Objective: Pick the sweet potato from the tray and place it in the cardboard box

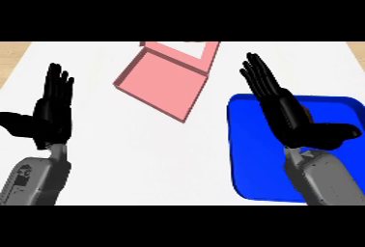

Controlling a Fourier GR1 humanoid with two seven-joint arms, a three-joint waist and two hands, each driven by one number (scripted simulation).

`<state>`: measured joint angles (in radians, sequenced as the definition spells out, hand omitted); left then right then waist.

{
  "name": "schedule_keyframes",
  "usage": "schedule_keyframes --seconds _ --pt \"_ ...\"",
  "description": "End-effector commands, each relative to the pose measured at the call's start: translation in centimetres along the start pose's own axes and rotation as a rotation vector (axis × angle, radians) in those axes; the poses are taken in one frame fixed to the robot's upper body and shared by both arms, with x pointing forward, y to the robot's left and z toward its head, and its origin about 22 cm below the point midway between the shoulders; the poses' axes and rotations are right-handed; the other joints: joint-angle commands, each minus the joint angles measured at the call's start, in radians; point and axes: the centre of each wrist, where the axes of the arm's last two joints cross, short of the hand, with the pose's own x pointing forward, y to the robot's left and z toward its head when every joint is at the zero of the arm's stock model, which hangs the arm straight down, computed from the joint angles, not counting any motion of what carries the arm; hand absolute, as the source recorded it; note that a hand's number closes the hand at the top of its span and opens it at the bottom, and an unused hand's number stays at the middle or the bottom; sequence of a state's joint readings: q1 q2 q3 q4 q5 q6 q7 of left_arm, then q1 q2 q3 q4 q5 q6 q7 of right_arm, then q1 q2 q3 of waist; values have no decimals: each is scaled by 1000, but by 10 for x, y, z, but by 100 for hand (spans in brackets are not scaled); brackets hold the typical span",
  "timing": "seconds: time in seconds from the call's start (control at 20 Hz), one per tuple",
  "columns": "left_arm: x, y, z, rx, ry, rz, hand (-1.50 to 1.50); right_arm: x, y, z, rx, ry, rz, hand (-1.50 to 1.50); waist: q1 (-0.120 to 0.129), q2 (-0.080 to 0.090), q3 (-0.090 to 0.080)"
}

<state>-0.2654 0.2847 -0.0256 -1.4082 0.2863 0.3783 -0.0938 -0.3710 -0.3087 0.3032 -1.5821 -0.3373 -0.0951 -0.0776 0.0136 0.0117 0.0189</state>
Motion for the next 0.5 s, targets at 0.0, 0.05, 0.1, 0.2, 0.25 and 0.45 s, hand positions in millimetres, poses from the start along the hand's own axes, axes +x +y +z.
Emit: schedule_keyframes --seconds 0.0,0.05,0.1,0.2,0.25,0.45 --pt "-7 13 1 -17 18 -95 0 -14 -13 0 2 -9 82 -150 -9 -10 -19" --pt "-19 11 19 -64 46 -165 0 -3 -30 -16 -37 -12 173 -150 3 -9 -18" --pt "-11 22 9 -74 76 -222 0 5 -41 -13 -32 -22 282 -150 -2 -10 -18" --pt "-28 31 25 -142 104 -351 0 23 -68 -36 -88 -34 459 -150 26 -1 -18" --pt "-25 35 27 -181 129 -394 0 14 -75 -30 -74 -33 553 -150 34 -2 -17" --pt "-41 35 42 -193 199 -366 0 -11 -120 5 -470 117 871 -150 -5 -5 -18"
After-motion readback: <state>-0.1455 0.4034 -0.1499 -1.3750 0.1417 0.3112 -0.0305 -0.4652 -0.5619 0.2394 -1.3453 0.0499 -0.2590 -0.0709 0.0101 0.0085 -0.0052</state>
